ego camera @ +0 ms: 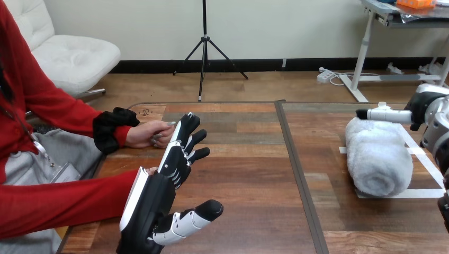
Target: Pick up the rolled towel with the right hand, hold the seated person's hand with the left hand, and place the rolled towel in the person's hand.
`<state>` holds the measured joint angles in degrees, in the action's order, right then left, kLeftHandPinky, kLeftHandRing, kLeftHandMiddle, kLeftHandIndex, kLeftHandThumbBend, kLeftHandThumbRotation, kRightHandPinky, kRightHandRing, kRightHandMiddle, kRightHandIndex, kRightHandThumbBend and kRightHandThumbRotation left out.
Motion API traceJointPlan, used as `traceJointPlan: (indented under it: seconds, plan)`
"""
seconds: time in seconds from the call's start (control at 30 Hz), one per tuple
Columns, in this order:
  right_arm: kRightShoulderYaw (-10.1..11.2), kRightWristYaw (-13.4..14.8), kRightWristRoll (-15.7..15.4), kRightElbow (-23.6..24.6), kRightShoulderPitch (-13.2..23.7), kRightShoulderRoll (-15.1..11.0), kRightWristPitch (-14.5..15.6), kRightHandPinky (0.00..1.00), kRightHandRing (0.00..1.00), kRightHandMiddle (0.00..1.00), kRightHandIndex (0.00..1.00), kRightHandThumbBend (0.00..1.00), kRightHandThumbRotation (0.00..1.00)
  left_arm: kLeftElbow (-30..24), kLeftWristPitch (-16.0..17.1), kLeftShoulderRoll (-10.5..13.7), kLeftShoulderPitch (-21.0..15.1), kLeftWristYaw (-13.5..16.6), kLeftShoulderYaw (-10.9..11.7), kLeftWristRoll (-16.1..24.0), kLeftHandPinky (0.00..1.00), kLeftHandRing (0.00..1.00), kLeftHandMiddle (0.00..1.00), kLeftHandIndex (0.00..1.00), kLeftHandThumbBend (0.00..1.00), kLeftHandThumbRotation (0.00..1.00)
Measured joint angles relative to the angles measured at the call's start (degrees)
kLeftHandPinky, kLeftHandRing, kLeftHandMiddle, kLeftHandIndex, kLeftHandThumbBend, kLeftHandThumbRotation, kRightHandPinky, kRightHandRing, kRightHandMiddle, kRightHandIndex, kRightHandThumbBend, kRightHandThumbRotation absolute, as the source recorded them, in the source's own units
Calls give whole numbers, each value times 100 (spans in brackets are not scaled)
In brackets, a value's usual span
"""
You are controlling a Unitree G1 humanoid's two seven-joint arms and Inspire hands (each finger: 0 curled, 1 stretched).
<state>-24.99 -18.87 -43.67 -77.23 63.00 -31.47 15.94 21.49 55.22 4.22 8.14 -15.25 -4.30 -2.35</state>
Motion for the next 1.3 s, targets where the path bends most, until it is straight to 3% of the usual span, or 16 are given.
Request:
traceJointPlan:
  seconds: [0.2, 0.4, 0.6, 0.8, 0.97, 1.07, 1.13, 1.3]
  plan:
    - [-248, -148, -189, -82, 88, 23, -176, 82, 96, 98, 93, 100, 100, 0, 17, 0, 1, 15, 8, 1, 85, 94, 98, 99, 100, 71]
    - [-424, -173, -253, -189, 214, 62, -308, 86, 96, 98, 93, 100, 100, -3, 106, -1, 1, 65, 23, 38, 85, 93, 98, 99, 100, 71]
    - [-528, -166, -279, -202, 327, 140, -321, 80, 94, 95, 91, 100, 100, -25, 177, -1, 1, 105, 35, 51, 85, 94, 98, 99, 100, 72]
    - [-622, -118, -320, -202, 398, 217, -347, 66, 86, 89, 88, 100, 100, -84, 177, -1, 3, 103, 27, 43, 86, 95, 99, 100, 100, 71]
    - [-674, -49, -339, -205, 405, 261, -343, 47, 70, 79, 86, 100, 100, -133, 177, -1, 6, 101, 15, 42, 86, 94, 98, 99, 100, 71]
    - [-711, 26, -358, -217, 404, 297, -338, 45, 69, 78, 85, 100, 100, -149, 178, -2, 14, 105, 18, 40, 86, 94, 98, 99, 100, 71]
    - [-734, 82, -360, -221, 403, 315, -336, 36, 57, 71, 83, 100, 100, -156, 178, -2, 23, 105, 20, 39, 86, 94, 98, 99, 100, 71]
    - [-790, 225, -370, -237, 403, 367, -299, 29, 48, 63, 78, 100, 100, -161, 178, -1, 46, 106, 20, 41, 85, 93, 97, 99, 100, 71]
